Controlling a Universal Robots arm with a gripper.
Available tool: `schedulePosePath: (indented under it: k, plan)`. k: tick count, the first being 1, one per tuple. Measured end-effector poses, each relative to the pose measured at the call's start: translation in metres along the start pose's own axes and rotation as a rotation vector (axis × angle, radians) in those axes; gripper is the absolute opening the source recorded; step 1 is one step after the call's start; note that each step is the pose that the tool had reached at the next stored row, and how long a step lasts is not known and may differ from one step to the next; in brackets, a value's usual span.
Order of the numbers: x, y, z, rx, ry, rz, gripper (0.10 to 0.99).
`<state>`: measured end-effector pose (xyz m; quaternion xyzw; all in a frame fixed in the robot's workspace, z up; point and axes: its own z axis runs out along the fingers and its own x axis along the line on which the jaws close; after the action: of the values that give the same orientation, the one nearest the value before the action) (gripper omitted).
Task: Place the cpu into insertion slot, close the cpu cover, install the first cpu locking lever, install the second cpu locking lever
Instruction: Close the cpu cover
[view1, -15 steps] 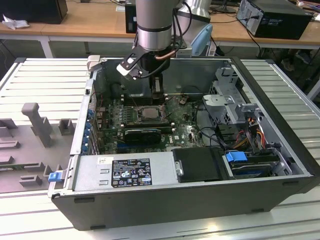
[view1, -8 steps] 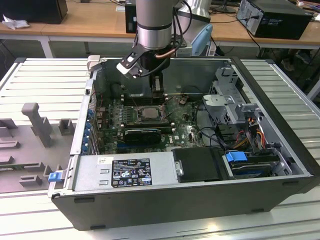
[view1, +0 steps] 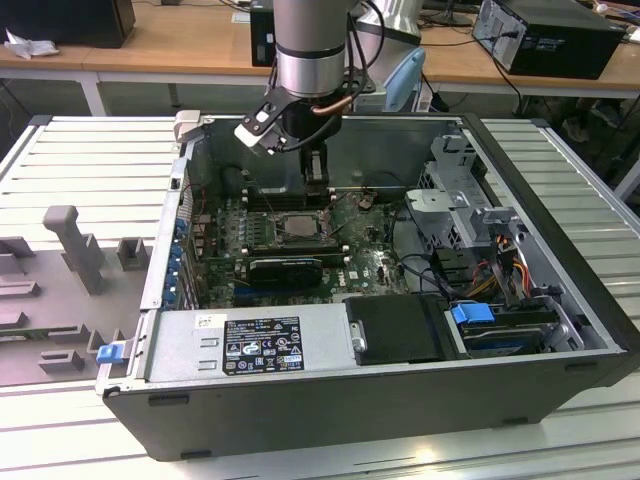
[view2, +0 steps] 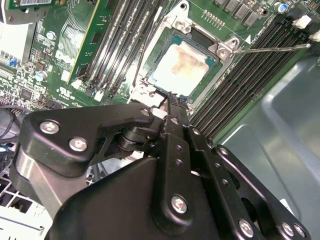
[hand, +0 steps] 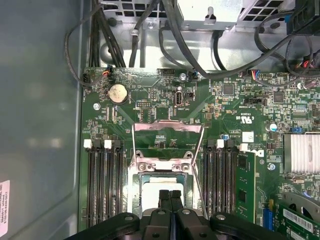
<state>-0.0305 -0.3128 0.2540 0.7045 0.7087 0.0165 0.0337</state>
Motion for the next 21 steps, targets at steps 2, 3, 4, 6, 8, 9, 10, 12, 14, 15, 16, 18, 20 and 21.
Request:
schedulePosePath:
  k: [2, 3, 4, 6, 8, 9, 10, 12, 14, 15, 16, 18, 20, 21]
  plan:
    - [0.0, 0.0004, 0.0, 0.0, 0.0, 0.0, 0.106]
    - [0.0, 0.0006, 0.0001, 0.0, 0.0001, 0.0, 0.106]
    - [0.0, 0.0007, 0.0001, 0.0, 0.0, 0.0, 0.106]
    - [0.0, 0.001, 0.0001, 0.0, 0.0, 0.0, 0.106]
    - [0.0, 0.0014, 0.0001, 0.0, 0.0, 0.0, 0.106]
    - [0.0, 0.0016, 0.0001, 0.0, 0.0, 0.0, 0.106]
    - [0.0, 0.0019, 0.0, 0.0, 0.0, 0.0, 0.106]
    - [0.0, 0.0021, -0.0011, 0.0, -0.0002, 0.0, 0.106]
    - [0.0002, 0.0027, -0.0069, 0.0, -0.0008, 0.0, 0.106]
    - [0.0002, 0.003, -0.0093, 0.0, -0.0011, 0.0, 0.106]
    - [0.0002, 0.0037, -0.0094, 0.0, -0.0008, 0.0, 0.106]
    - [0.0002, 0.0073, -0.0092, 0.0, -0.0009, 0.0, 0.106]
    - [0.0002, 0.014, -0.0087, 0.0, -0.0008, 0.0, 0.106]
    - [0.0002, 0.0169, -0.0085, 0.0, -0.0009, 0.0, 0.106]
